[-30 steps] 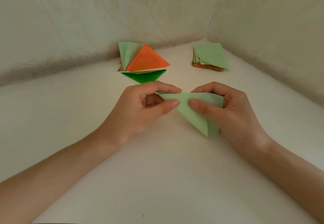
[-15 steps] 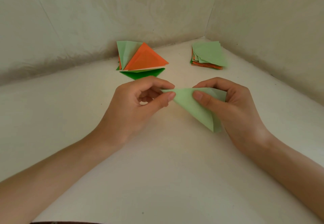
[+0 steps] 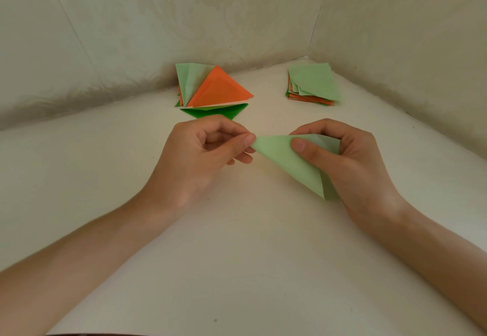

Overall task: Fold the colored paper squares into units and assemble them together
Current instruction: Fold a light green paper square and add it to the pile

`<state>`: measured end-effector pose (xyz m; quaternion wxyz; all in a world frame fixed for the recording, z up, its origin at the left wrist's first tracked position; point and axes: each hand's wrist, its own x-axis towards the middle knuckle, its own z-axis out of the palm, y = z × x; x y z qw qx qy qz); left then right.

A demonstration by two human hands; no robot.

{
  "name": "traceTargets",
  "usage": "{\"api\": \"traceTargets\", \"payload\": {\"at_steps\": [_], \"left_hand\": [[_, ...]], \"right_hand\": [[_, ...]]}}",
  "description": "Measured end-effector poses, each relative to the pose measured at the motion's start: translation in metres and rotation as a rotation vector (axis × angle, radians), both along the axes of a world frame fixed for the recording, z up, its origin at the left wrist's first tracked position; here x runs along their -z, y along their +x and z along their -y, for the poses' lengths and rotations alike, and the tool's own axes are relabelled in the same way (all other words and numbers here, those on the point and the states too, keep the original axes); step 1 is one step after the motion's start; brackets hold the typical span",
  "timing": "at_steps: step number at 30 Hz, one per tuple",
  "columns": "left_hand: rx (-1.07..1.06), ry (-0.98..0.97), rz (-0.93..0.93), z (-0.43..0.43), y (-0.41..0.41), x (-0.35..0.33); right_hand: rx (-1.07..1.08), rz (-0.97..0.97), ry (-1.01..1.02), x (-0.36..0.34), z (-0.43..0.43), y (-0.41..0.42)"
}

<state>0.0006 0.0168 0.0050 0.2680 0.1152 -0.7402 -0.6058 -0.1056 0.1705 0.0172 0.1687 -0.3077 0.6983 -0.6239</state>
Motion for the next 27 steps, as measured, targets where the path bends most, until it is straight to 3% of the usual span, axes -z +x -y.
{"api": "traceTargets", "payload": {"at_steps": [6, 11, 15, 19, 27], "left_hand": [[-0.018, -0.035, 0.034, 0.003, 0.000, 0.002], [0.001, -0.426, 0.073, -0.003, 0.003, 0.005], [0.074, -0.348, 0.090, -0.006, 0.002, 0.006], [0.100, -0.237, 0.028, -0.003, 0.001, 0.007], [0.070, -0.264, -0.044, -0.001, 0.002, 0.007]], "right_hand": [[-0.001, -0.031, 0.027, 0.002, 0.000, -0.001], [-0.113, -0.202, 0.138, 0.004, 0.000, 0.002], [-0.150, -0.258, 0.137, 0.005, 0.001, 0.007], [-0.078, -0.140, 0.091, 0.004, 0.001, 0.004], [-0.157, 0.180, 0.105, 0.000, 0.000, 0.001]]}}
